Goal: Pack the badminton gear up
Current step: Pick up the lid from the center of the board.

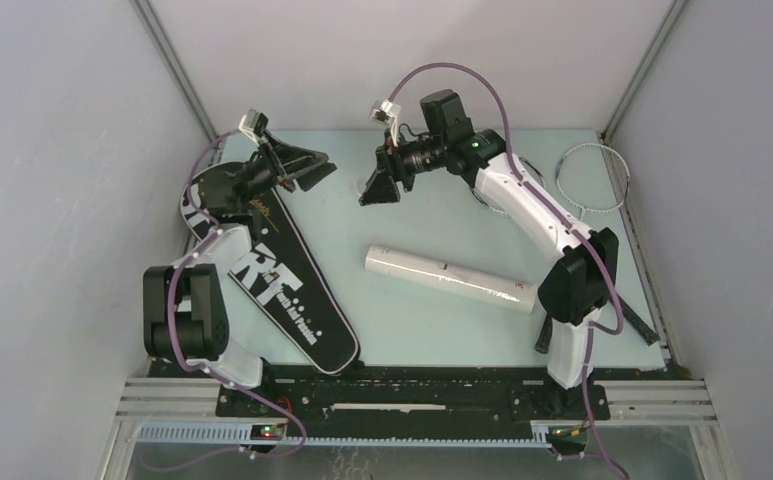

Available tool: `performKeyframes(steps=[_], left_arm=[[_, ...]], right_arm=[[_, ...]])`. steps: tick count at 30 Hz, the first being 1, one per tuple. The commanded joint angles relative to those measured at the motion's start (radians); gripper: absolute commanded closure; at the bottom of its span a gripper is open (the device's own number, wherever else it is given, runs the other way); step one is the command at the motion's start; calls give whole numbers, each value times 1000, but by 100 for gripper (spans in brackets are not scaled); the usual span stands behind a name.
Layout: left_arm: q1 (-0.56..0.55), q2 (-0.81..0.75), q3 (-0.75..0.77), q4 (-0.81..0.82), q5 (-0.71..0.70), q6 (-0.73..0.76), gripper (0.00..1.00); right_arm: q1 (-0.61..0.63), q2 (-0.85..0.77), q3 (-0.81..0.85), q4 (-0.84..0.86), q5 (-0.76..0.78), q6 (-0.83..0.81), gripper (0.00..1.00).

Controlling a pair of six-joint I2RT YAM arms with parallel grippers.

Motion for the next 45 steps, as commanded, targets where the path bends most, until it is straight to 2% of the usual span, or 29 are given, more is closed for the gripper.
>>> performKeyframes(steps=[1, 9, 20, 28, 32, 37, 45], left_arm=[[-22, -1, -5, 179, -24, -116, 34], [-105, -39, -45, 8, 8, 12, 34], [-125, -40, -34, -34, 5, 59, 35], [-98, -46, -42, 11, -13, 33, 33], [-119, -49, -44, 7, -11, 34, 35], [-158, -77, -46, -88, -6, 105, 35], [-195, -78, -23, -85, -3, 97, 41]], right_arm=[[-5, -74, -12, 41, -38, 26, 41], [-15, -62, 4, 45, -44, 37, 41], [-27, -103, -30, 49, -52, 19, 41], [-57, -173, -136, 79, -61, -10, 41], [-59, -174, -123, 83, -61, -1, 41], [-57, -158, -101, 77, -61, 4, 41], [-45, -148, -105, 76, -60, -2, 42]])
